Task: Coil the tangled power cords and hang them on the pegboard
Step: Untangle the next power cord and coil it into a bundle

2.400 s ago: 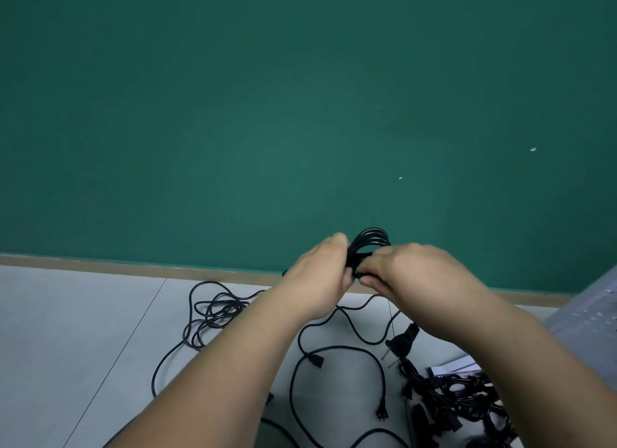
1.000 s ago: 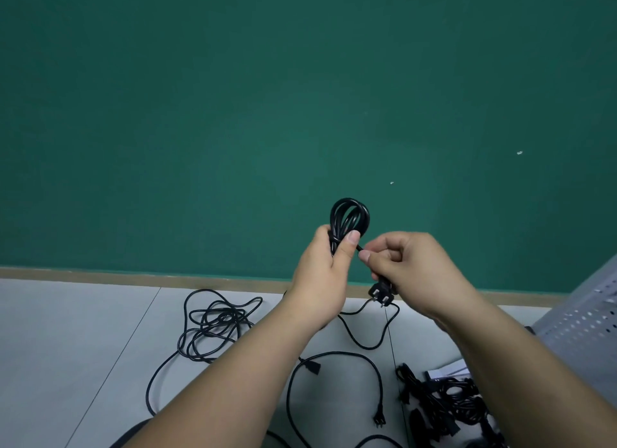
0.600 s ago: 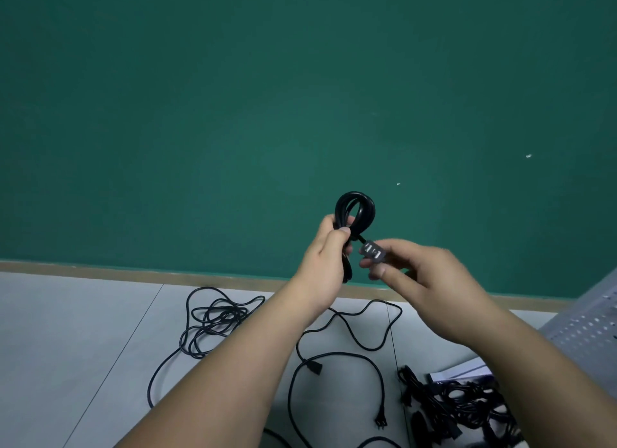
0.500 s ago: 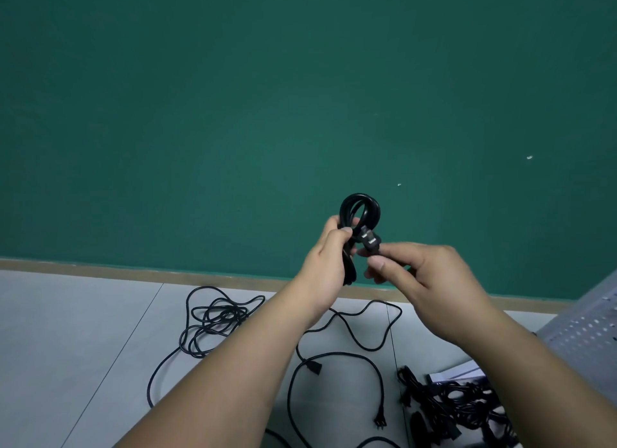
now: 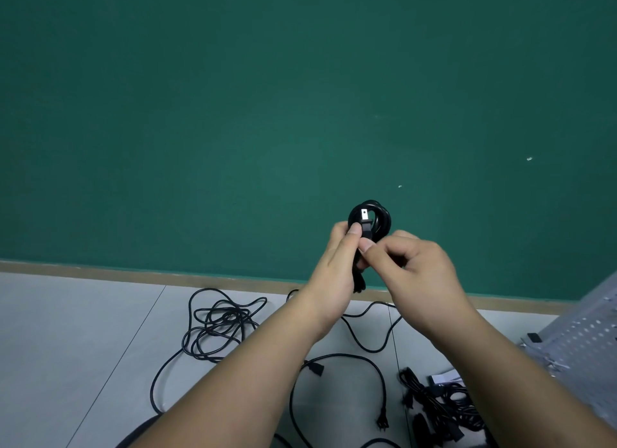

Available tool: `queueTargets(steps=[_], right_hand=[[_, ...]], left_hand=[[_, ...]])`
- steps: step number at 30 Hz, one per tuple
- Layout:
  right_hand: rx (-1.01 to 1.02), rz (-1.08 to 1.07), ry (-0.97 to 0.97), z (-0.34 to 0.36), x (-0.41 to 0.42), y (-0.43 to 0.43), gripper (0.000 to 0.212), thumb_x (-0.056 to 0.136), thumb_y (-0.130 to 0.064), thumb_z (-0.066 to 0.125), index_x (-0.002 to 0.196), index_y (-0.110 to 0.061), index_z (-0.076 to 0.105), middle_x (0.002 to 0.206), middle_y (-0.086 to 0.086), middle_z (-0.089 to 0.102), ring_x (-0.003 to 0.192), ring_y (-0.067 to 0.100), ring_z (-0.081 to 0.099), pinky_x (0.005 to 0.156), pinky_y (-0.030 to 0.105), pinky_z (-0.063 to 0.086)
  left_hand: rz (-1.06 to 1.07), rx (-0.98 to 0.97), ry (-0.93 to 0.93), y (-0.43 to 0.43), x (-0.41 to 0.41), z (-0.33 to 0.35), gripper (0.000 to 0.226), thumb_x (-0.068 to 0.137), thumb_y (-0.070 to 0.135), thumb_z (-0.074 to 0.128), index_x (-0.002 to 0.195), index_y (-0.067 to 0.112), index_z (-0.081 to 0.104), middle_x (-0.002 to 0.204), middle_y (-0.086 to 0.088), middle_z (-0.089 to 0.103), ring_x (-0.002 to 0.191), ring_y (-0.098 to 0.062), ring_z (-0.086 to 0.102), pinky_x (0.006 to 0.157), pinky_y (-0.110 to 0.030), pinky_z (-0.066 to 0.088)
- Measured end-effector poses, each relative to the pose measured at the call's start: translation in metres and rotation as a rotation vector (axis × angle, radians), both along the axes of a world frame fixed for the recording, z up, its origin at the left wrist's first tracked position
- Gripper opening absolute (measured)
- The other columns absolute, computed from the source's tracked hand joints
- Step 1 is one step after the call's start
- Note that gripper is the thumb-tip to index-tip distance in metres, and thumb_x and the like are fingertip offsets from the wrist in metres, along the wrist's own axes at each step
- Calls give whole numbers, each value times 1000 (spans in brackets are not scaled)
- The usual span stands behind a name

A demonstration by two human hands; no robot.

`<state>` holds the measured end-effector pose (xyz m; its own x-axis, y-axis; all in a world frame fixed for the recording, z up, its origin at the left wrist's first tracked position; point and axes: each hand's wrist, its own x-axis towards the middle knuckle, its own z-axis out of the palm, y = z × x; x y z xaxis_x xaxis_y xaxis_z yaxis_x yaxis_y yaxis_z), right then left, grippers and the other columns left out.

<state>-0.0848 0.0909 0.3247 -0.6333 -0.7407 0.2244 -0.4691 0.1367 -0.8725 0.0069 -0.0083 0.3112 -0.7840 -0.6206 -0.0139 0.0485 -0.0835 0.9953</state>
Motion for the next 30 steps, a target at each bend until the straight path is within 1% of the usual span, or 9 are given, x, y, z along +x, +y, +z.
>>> queueTargets(steps=[7, 10, 12, 14, 17, 21, 24, 27, 30], right_hand=[[35, 30, 82, 4, -5, 7, 29, 96, -48, 69, 78, -28, 78, 82, -3, 58, 71, 13, 55, 66, 29, 43], [108, -37, 468, 0, -3, 10, 35, 102, -52, 55, 79, -32, 71, 81, -9, 51, 65, 13, 51, 55, 32, 37], [139, -84, 744, -2, 4, 10, 38, 105, -50, 47, 79, -29, 66, 83, -11, 46, 60, 13, 43, 51, 30, 30], [130, -92, 831, -2, 8, 9, 38, 106, -45, 45, 78, -25, 63, 85, -10, 44, 60, 16, 38, 50, 29, 27], [111, -98, 852, -5, 7, 8, 39, 105, -44, 47, 78, -24, 65, 85, -10, 46, 59, 17, 38, 49, 29, 28], [-20, -127, 612, -17, 11, 6, 31, 103, -47, 57, 86, -31, 78, 81, -13, 54, 61, 11, 52, 54, 33, 45], [-133, -208, 263, -18, 19, 1, 9, 91, -38, 80, 83, -33, 81, 78, -14, 63, 71, 9, 63, 65, 19, 47], [-171, -309, 17, -19, 25, -6, 17, 79, -35, 89, 76, -33, 73, 82, -11, 66, 74, 9, 65, 69, 17, 48], [-228, -287, -95, -17, 28, -8, 34, 76, -29, 92, 94, -34, 63, 92, -8, 65, 69, 10, 65, 68, 19, 50]], left_hand=[[-24, 48, 41, -1, 1, 4, 30, 96, 58, 41, 106, 33, 55, 101, 6, 63, 93, -14, 59, 84, -41, 42], [-7, 38, 32, 1, -1, 4, 33, 104, 54, 44, 116, 25, 54, 105, 3, 65, 96, -11, 63, 89, -38, 52], [20, 37, 55, 1, -1, 6, 33, 111, 47, 44, 118, 15, 52, 100, 3, 63, 91, -8, 62, 82, -24, 56], [35, 43, 79, -1, -1, 7, 38, 111, 45, 46, 118, 9, 50, 97, 1, 59, 84, -7, 58, 72, -17, 53], [40, 24, 83, 1, 1, 12, 39, 110, 46, 49, 116, 7, 46, 98, -4, 53, 89, -14, 52, 78, -32, 49], [110, 2, 74, 4, 1, 14, 31, 112, 36, 48, 94, 12, 40, 89, -3, 43, 83, -19, 39, 78, -38, 38], [142, 28, 87, 2, -3, 14, 30, 111, 30, 50, 87, 18, 38, 87, -3, 41, 80, -20, 45, 72, -33, 52], [149, 30, 100, 4, -4, 15, 30, 110, 24, 52, 85, 17, 38, 76, 3, 44, 66, -12, 46, 57, -18, 48], [197, 25, 115, 2, -6, 13, 29, 109, 28, 54, 84, 19, 41, 73, 5, 42, 64, -11, 40, 61, -26, 43]])
